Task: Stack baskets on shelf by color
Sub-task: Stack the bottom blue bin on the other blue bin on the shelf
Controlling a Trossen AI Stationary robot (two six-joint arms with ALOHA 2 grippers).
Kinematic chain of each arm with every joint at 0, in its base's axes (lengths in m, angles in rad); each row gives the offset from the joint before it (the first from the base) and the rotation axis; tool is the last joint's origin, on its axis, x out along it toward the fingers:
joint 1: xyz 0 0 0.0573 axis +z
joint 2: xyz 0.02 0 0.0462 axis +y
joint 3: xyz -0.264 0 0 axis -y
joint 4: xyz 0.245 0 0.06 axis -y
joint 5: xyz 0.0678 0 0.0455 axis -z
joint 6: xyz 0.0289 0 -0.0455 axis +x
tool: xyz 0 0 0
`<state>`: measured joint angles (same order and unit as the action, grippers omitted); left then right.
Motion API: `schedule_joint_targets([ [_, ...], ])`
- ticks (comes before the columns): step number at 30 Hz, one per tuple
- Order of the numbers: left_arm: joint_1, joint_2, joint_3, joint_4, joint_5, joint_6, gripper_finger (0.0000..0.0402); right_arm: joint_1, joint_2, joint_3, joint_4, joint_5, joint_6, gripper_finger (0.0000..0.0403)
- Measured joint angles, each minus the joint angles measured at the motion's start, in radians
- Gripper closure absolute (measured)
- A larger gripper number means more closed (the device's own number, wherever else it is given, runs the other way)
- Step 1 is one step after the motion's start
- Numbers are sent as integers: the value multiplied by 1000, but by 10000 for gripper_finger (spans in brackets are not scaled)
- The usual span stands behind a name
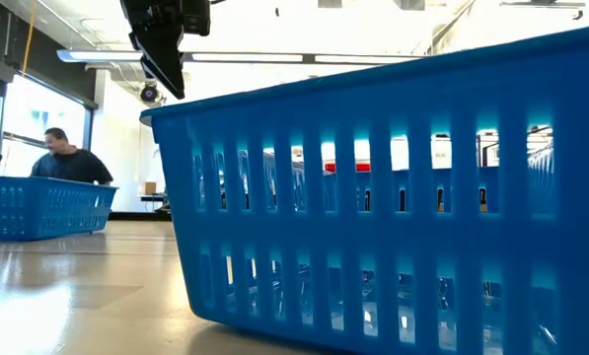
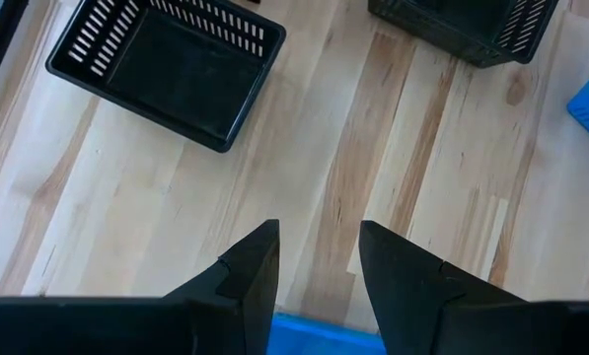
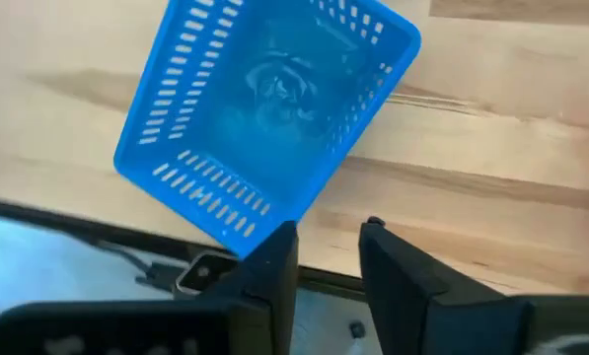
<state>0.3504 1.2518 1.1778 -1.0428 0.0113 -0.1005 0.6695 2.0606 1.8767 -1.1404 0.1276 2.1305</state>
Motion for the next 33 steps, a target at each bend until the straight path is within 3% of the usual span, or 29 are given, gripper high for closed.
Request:
schedule_joint_targets([
  [9, 0, 0, 0, 0, 0, 0, 270, 6, 62, 0, 2, 26, 119, 252],
  [24, 0, 0, 0, 0, 0, 0, 270, -22, 187, 0, 73, -13, 124, 251],
  [28, 0, 0, 0, 0, 0, 0, 270, -25, 188, 0, 57, -22, 123, 286],
  [33, 0, 0, 0, 0, 0, 0, 270, -28, 188, 0, 22, -39, 117, 380],
])
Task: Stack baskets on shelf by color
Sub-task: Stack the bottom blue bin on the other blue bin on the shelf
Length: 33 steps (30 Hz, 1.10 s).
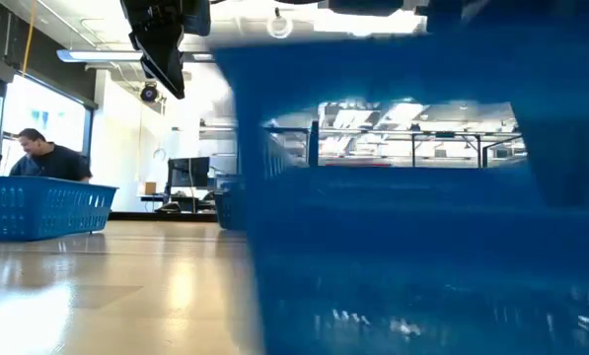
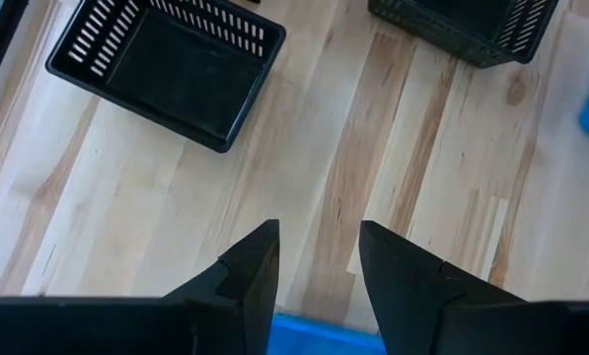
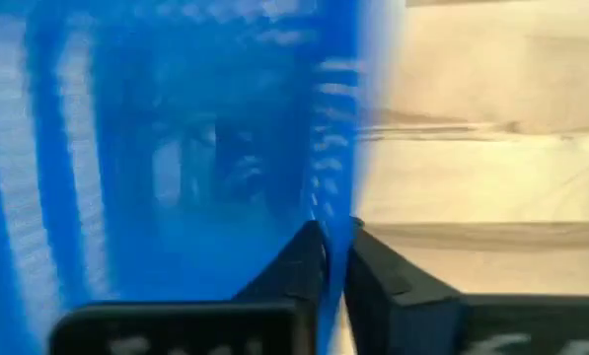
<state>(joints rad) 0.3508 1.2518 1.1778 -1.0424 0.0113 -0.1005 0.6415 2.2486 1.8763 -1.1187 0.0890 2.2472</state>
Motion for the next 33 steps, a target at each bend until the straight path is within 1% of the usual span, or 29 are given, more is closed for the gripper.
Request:
schedule_joint_targets([
  [2, 0, 0, 0, 0, 0, 0, 270, 2, -1, 0, -7, 3, -5, 395],
  [5, 0, 0, 0, 0, 0, 0, 270, 6, -8, 0, -21, -23, -19, 387],
  [7, 0, 0, 0, 0, 0, 0, 270, 14, -21, 0, -33, -37, -27, 395],
  [11, 0, 0, 0, 0, 0, 0, 270, 31, -59, 0, -85, -31, -29, 398],
  [14, 0, 0, 0, 0, 0, 0, 270, 42, -99, 0, -154, -5, -30, 401],
  [19, 0, 0, 0, 0, 0, 0, 270, 49, -168, 0, -286, 69, -58, 401],
  [24, 0, 0, 0, 0, 0, 0, 270, 25, -242, 0, -445, 129, -109, 402],
  [25, 0, 0, 0, 0, 0, 0, 270, 18, -258, -1, -456, 147, -122, 402],
  [27, 0, 0, 0, 0, 0, 0, 270, 3, -313, -35, -448, 219, -177, 402],
  [29, 0, 0, 0, 0, 0, 0, 270, -17, -368, -78, -453, 283, -196, 402],
  [33, 0, 0, 0, 0, 0, 0, 270, -66, -497, -212, -454, 337, -247, 402],
])
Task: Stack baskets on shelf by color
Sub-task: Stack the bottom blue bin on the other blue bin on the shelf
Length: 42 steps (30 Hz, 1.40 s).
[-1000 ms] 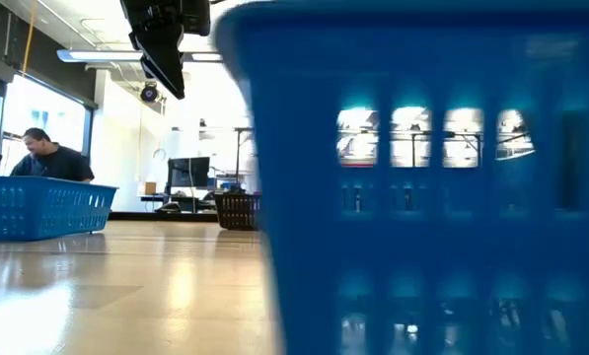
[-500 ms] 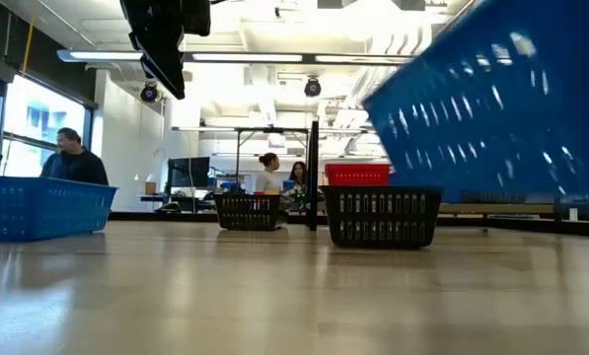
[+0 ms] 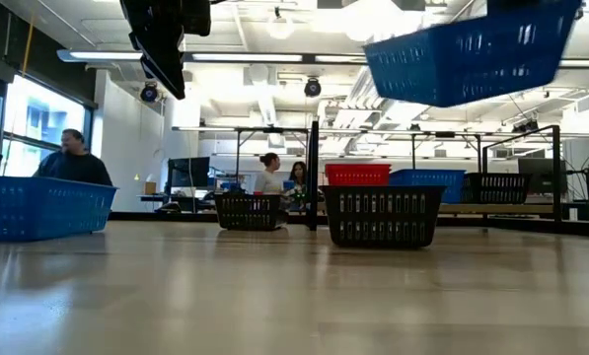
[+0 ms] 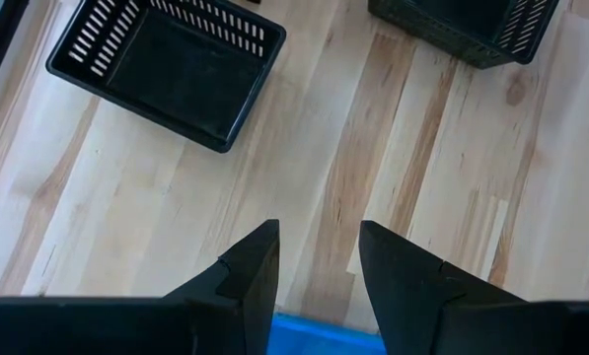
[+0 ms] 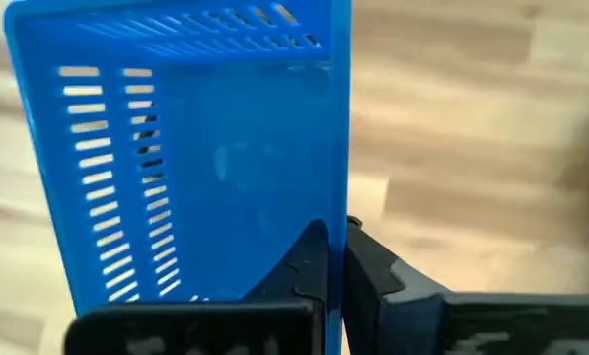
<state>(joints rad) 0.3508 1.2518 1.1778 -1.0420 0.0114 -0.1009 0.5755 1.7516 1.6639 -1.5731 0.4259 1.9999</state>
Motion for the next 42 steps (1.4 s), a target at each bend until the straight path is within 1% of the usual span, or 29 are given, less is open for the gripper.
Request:
schedule_joint_targets([
  [9, 0, 0, 0, 0, 0, 0, 270, -105, -337, -303, 38, 65, -77, 403],
  [12, 0, 0, 0, 0, 0, 0, 270, -157, -452, -384, 50, 95, -100, 403],
  [16, 0, 0, 0, 0, 0, 0, 270, -241, -593, -473, 97, 129, -180, 403],
  [19, 0, 0, 0, 0, 0, 0, 270, -319, -680, -518, 121, 147, -258, 403],
  [23, 0, 0, 0, 0, 0, 0, 270, -441, -767, -551, 159, 149, -383, 403],
  [28, 0, 0, 0, 1, 0, 0, 270, -610, -829, -554, 260, 145, -611, 403],
  [30, 0, 0, 0, 1, 0, 0, 270, -677, -842, -554, 330, 130, -725, 403],
  [33, 0, 0, 0, 1, 0, -5, 270, -795, -844, -554, 423, 77, -892, 403],
  [38, 0, 0, 0, 1, 0, -27, 270, -1004, -832, -554, 506, -59, -1111, 403],
  [42, 0, 0, 0, 1, 0, -28, 270, -1164, -818, -554, 553, -191, -1241, 403],
])
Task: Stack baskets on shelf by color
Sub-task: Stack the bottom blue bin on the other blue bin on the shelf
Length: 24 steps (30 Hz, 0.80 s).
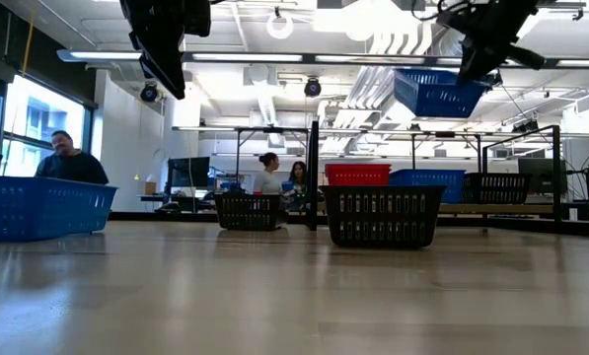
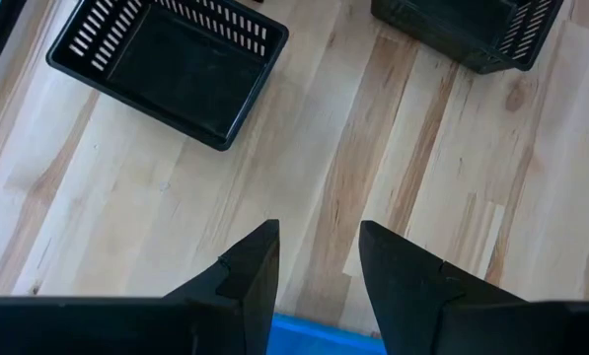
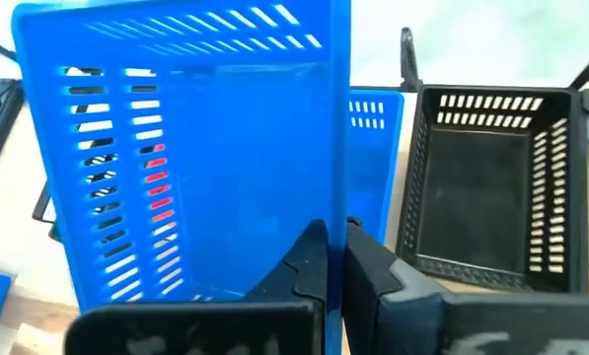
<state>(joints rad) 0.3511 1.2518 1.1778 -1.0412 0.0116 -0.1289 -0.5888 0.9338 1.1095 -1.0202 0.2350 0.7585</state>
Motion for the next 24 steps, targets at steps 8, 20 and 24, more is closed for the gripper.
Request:
schedule_joint_targets([
  [8, 0, 0, 0, 0, 3, -3, 270, -236, 116, 0, 78, -265, -151, 403],
  [20, 0, 0, 0, 0, 3, -2, 270, -372, 307, 0, 112, -394, -203, 403],
  [24, 0, 0, 0, 0, 3, -2, 270, -390, 347, 0, 113, -411, -210, 403],
])
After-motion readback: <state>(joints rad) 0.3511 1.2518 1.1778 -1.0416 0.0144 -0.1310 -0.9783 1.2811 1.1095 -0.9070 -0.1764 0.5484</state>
